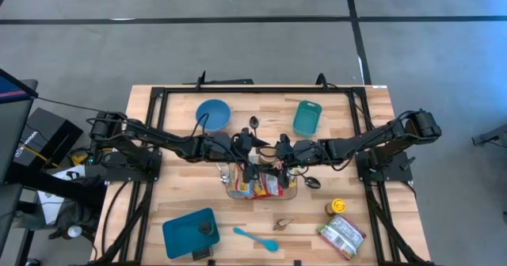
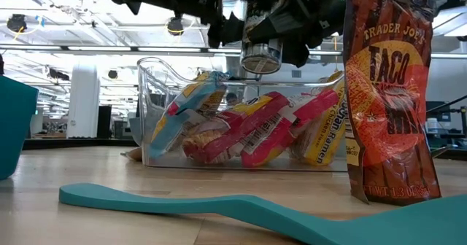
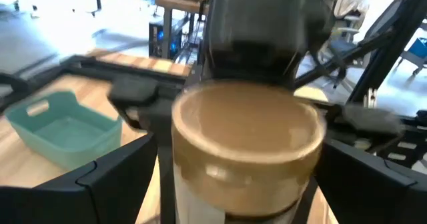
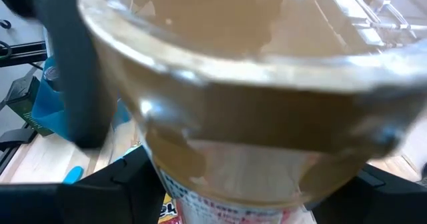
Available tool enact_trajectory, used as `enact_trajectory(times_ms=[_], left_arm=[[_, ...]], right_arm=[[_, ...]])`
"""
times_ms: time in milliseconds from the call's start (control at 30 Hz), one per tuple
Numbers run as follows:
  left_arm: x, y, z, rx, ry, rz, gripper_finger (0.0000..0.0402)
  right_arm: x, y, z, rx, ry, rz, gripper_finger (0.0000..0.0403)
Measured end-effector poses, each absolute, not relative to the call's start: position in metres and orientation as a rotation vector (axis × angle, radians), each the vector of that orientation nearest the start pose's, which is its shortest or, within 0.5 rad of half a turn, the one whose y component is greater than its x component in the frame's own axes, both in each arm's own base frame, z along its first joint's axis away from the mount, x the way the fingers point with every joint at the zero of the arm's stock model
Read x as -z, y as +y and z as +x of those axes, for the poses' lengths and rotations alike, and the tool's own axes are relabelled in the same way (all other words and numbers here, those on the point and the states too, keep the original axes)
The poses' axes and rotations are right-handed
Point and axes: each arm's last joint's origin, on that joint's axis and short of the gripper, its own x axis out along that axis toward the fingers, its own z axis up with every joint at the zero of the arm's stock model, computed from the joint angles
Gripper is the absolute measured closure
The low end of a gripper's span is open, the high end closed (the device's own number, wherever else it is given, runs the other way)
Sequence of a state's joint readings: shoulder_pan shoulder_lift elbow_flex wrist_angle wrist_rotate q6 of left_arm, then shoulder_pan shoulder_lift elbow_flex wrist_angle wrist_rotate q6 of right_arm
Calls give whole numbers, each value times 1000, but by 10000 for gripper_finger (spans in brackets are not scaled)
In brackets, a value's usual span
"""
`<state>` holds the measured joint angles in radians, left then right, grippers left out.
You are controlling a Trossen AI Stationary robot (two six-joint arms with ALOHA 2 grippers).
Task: Pick & Place Food Item
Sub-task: Put the golden spice bottle into the dark blue bin
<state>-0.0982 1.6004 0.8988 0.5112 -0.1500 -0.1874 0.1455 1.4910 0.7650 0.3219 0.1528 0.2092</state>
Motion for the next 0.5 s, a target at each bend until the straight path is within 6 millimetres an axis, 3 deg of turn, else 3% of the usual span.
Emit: enact_trajectory(times_ms=[500], left_arm=[[-232,-29,360,-50,187,-170,27]], right_arm=[[-209,41,307,43,416,142,127]])
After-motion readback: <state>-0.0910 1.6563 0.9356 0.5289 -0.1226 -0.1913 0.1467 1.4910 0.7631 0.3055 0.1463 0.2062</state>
